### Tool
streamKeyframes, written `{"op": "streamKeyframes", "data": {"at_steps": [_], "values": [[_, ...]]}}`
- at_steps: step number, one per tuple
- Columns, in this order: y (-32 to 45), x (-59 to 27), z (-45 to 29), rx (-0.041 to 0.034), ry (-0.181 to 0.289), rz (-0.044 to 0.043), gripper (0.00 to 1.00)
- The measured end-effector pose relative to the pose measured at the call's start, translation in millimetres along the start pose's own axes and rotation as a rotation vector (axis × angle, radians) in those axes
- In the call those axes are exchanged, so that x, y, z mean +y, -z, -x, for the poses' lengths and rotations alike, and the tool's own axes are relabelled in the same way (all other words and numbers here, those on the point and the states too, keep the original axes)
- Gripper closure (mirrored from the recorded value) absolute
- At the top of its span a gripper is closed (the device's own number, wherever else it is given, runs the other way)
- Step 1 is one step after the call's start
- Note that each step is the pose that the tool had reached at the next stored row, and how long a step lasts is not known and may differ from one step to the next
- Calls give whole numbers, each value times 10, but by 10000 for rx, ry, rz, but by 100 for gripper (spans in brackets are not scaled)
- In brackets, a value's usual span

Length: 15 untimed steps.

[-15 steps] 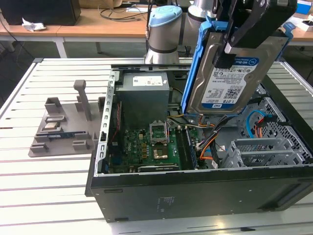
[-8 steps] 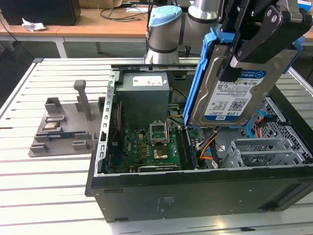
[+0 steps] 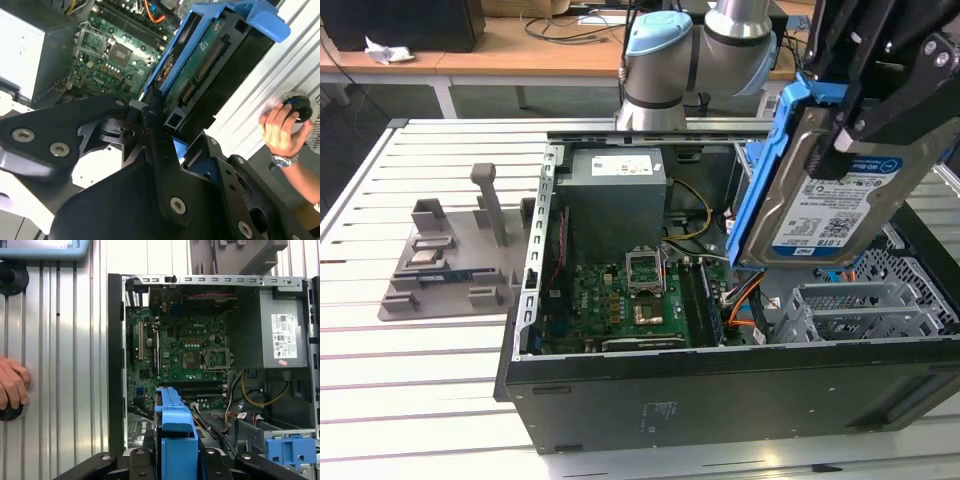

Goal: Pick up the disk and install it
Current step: 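Pick up the disk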

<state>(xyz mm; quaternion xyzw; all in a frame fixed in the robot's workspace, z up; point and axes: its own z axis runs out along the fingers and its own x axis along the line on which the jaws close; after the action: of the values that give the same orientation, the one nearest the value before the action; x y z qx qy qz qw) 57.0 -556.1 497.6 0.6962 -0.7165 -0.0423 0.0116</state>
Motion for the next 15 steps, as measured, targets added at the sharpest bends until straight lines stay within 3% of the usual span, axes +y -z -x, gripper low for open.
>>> {"op": "streamKeyframes", "data": {"at_steps": [6,11,15], "values": [[-47,-201,21,16,102,46,63],[-122,-512,47,20,99,173,63],[-234,-678,50,22,97,230,63]]}}
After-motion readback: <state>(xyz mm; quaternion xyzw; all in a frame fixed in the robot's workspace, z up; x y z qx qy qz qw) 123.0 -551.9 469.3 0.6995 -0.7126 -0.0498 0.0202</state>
